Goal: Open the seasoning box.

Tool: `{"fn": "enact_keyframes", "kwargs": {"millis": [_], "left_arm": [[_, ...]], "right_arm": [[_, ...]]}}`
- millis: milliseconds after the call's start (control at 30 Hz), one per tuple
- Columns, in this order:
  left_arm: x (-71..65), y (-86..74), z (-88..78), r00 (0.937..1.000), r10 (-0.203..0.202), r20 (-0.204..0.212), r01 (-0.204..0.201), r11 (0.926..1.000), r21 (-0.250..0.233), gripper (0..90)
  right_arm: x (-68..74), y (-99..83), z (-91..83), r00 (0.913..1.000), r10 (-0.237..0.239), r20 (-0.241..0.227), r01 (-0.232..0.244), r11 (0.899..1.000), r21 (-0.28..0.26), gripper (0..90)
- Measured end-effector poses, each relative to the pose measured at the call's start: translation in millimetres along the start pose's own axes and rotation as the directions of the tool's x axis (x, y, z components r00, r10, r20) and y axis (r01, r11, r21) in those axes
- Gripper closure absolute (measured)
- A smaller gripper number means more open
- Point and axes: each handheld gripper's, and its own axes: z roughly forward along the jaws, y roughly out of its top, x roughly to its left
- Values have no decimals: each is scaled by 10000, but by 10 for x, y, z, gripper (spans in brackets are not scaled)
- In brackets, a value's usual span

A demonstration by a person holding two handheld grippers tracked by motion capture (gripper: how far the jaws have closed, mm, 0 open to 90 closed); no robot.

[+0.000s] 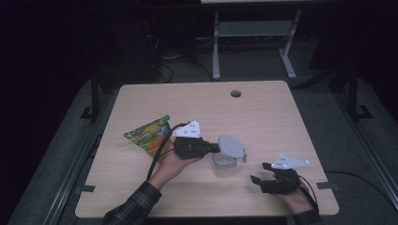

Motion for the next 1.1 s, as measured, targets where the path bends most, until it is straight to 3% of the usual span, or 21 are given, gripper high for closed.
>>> {"fn": "enact_keyframes", "kwargs": {"millis": [200, 1100], "left_arm": [[1, 70, 11, 9998, 34, 211, -31, 9999, -119, 899], [17, 353, 170, 9982, 387, 459, -382, 9992, -131, 900]], "right_arm": [[-1, -5, -1, 10000, 0, 10, 0, 10000, -3, 288], [4, -5, -6, 10000, -51, -5, 51, 10000, -14, 288]]}}
